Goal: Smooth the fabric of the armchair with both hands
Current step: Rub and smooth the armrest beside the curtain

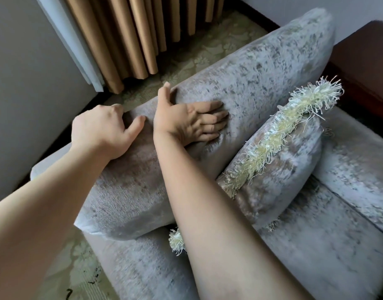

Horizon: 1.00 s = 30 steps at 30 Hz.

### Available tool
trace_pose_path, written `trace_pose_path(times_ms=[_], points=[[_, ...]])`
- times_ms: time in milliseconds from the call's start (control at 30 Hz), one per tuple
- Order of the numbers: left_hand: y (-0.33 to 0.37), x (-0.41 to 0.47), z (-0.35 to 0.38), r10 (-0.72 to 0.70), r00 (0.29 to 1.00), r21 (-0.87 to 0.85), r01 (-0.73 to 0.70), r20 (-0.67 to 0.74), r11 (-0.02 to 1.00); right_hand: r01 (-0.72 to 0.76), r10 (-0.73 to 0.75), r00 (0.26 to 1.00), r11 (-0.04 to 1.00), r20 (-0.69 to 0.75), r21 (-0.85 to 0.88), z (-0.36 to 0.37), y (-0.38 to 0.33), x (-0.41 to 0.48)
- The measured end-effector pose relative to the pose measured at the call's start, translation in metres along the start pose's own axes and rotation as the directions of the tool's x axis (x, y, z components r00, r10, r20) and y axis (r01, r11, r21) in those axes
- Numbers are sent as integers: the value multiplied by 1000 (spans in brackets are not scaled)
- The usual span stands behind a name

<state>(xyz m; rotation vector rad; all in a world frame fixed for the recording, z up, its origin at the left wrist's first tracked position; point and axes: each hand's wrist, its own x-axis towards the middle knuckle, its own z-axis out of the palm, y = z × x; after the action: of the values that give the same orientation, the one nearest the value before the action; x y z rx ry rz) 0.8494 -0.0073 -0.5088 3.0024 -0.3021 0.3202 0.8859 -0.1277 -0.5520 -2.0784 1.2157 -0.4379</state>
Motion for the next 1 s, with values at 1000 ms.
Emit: trace_pose_path(times_ms=[1000], points=[[44, -38, -3, -43, 996, -121, 52, 75, 991, -29, 44, 984, 995, -171, 92, -56, 20, -6]])
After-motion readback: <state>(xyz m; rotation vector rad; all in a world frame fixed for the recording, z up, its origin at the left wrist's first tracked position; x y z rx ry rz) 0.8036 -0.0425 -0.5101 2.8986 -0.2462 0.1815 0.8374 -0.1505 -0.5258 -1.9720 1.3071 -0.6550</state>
